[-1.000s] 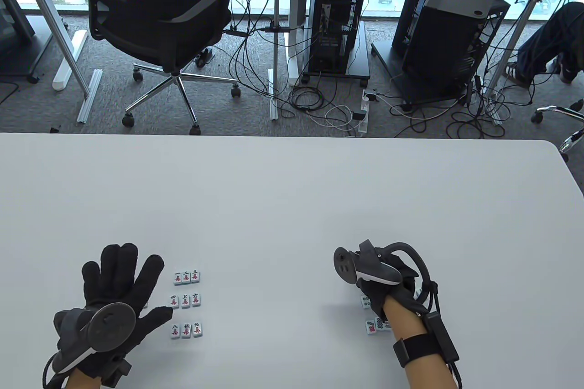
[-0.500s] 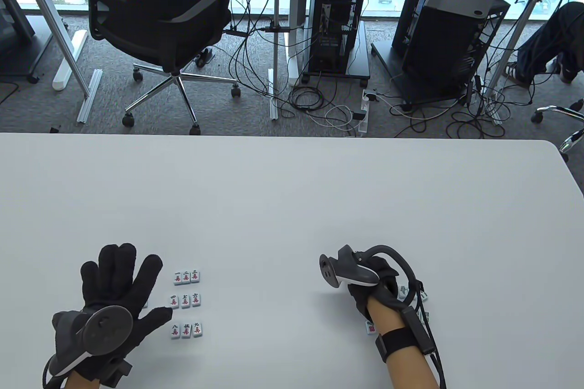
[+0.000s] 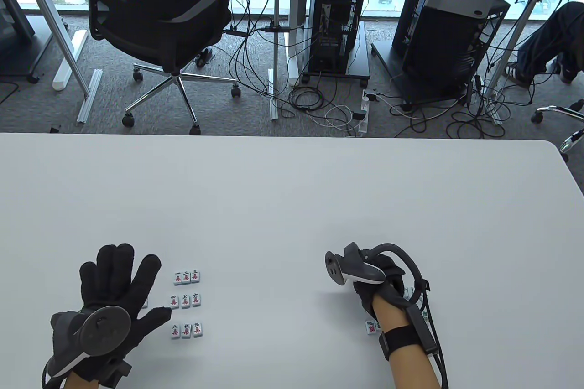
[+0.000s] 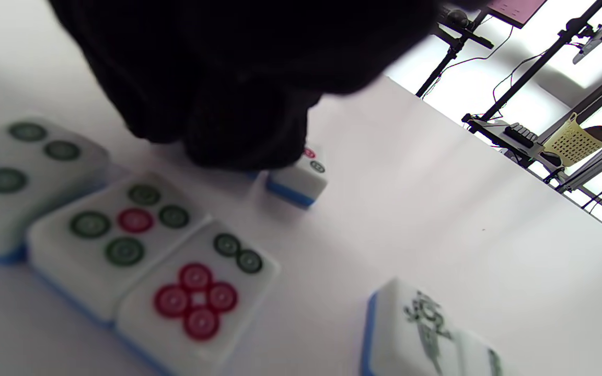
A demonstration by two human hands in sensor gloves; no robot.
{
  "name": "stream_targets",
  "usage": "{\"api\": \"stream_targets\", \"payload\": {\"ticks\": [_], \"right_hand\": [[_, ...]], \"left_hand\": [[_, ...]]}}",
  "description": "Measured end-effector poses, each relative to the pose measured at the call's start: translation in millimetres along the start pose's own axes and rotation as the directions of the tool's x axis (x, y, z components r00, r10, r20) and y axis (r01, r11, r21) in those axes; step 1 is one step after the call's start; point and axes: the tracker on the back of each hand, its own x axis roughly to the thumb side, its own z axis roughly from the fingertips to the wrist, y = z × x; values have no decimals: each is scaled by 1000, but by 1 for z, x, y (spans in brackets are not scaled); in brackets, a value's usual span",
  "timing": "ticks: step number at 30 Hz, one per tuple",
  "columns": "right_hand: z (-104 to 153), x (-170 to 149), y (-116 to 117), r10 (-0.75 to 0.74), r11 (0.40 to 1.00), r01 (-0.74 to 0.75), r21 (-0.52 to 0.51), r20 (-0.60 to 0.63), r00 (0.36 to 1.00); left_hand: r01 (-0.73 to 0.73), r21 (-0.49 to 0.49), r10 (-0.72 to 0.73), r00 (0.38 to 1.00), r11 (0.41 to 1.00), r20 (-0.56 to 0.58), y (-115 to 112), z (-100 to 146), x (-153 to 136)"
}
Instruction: Mahjong suit sorting
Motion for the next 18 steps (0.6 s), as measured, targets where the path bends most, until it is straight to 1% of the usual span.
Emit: {"api": "stream_targets", "payload": {"ticks": [2, 5, 7, 9, 11, 13, 15, 18], "right_hand": [[-1, 0, 2, 9, 1000, -9, 2, 2, 1000], [-4, 1, 2, 4, 999, -4, -45, 7, 1000], [-6, 0, 0, -15, 999, 15, -31, 4, 1000], [-8, 2, -4, -56, 998, 56, -13, 13, 998], [-7, 10, -14, -118, 991, 119, -56, 26, 993], [-7, 27, -30, -176, 973, 186, -134, 84, 981], [-8, 47, -44, -169, 967, 189, -171, 127, 977], [-14, 76, -59, -121, 973, 150, -177, 165, 979]], "left_hand": [[2, -6, -2, 1000, 1000, -6, 0, 0, -1], [2, -13, -2, 1000, 1000, -9, 0, -1, -1], [2, -15, -2, 1000, 1000, -8, 0, -1, 0], [1, -16, -1, 1000, 1000, -6, 0, -1, 0], [-1, -13, 1, 1000, 1000, -4, 0, -1, 0], [-5, -9, 5, 1000, 1000, -2, 1, -1, 0], [-6, -10, 6, 1000, 1000, 1, 0, -1, 0], [-3, -13, 3, 1000, 1000, 6, 0, -1, 1]]}}
